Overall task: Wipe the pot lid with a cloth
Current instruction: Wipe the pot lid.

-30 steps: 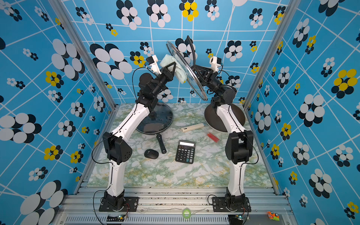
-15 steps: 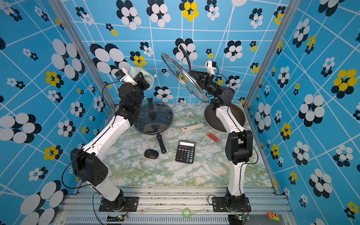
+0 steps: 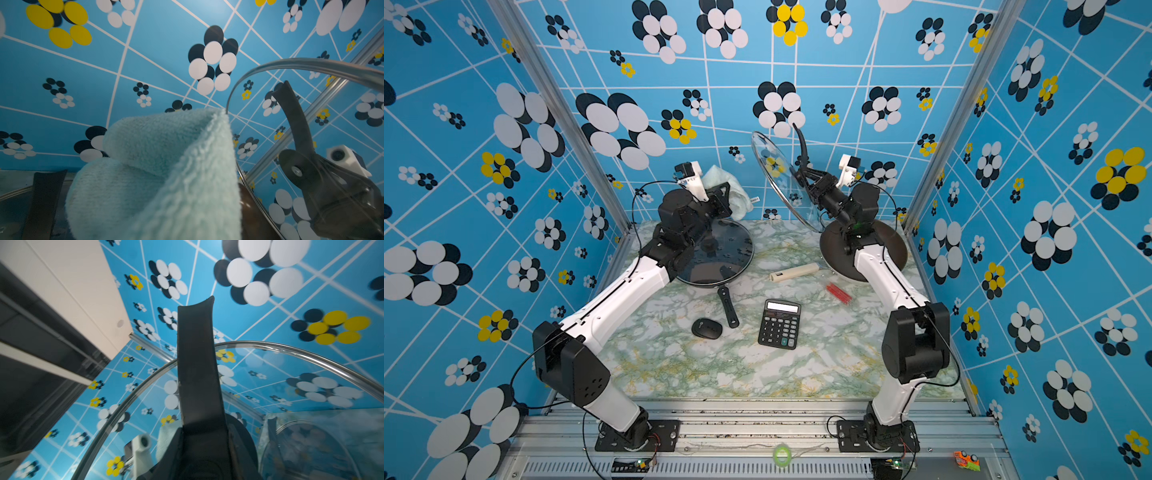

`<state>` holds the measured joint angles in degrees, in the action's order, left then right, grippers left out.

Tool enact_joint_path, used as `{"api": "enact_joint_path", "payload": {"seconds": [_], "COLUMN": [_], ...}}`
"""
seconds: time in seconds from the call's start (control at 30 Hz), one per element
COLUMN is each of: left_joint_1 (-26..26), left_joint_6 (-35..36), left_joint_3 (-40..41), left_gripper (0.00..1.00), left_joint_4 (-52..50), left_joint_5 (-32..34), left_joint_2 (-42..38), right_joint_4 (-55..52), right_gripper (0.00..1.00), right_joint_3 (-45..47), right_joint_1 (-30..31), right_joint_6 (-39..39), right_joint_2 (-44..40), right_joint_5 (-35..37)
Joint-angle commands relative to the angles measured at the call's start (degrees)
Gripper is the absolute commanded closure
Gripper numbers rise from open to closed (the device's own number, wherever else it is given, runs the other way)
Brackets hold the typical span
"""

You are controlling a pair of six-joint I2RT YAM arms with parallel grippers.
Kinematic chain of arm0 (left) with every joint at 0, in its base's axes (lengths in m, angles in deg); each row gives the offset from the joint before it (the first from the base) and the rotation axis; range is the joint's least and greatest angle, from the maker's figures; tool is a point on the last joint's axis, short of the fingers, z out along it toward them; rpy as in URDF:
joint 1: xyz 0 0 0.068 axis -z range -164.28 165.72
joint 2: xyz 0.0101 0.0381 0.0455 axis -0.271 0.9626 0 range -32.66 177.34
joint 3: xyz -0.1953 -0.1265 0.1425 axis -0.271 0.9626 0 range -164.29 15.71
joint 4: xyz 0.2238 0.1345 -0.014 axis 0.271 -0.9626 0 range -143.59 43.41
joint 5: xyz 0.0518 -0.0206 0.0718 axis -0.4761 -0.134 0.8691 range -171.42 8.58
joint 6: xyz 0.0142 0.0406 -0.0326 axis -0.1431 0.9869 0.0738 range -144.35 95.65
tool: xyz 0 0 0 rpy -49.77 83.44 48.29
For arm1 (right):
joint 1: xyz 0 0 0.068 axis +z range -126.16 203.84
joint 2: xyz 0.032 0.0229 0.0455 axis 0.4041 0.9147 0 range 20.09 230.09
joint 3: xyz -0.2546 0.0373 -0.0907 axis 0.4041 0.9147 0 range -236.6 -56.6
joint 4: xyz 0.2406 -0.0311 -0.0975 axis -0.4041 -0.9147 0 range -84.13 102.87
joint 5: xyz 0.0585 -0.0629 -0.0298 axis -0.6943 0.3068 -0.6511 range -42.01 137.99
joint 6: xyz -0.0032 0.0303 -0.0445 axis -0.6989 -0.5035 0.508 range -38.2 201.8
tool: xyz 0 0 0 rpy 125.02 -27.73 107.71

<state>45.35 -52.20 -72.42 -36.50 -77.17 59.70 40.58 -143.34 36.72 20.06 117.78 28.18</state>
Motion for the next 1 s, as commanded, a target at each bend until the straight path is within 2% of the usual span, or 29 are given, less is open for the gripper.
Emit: {"api": "enact_joint_path", "payload": {"seconds": [0.0, 0.13, 0.23, 0.33, 0.47, 0.67, 0.97], "left_joint_1": [3.7, 8.8, 11.3, 12.1, 12.5, 11.0, 2.7], "left_joint_6": [5.2, 9.0, 11.0, 9.5, 6.1, 2.9, 1.5], "left_joint_3": [1.1, 0.2, -2.3, -5.8, -10.4, -20.3, -20.4], "left_gripper": [1.0, 1.0, 1.0, 1.0, 1.0, 1.0, 1.0], "left_joint_4": [-3.7, -7.7, -9.5, -10.7, -13.0, -26.6, -31.6], "left_joint_5": [-4.1, -5.4, -8.5, -13.0, -12.5, -3.5, 4.5], "left_joint_2": [-4.8, -5.1, -2.9, 1.3, 8.2, 16.9, 18.2], "right_joint_4": [-7.7, -9.9, -8.6, -8.4, -5.1, -3.9, -5.2], "right_gripper": [1.0, 1.0, 1.0, 1.0, 1.0, 1.0, 1.0], "right_joint_3": [0.1, 0.5, 0.2, -0.9, 0.7, 7.0, 14.6], "right_joint_1": [3.4, 7.6, 10.0, 11.6, 13.1, 13.2, 10.8], "right_joint_6": [19.4, 27.2, 29.7, 30.9, 35.2, 41.6, 51.6], "right_joint_2": [-6.0, -5.9, -4.5, -3.4, -4.6, -11.0, -17.9], "right_joint_5": [25.3, 39.0, 45.1, 47.5, 46.4, 45.3, 48.7]}}
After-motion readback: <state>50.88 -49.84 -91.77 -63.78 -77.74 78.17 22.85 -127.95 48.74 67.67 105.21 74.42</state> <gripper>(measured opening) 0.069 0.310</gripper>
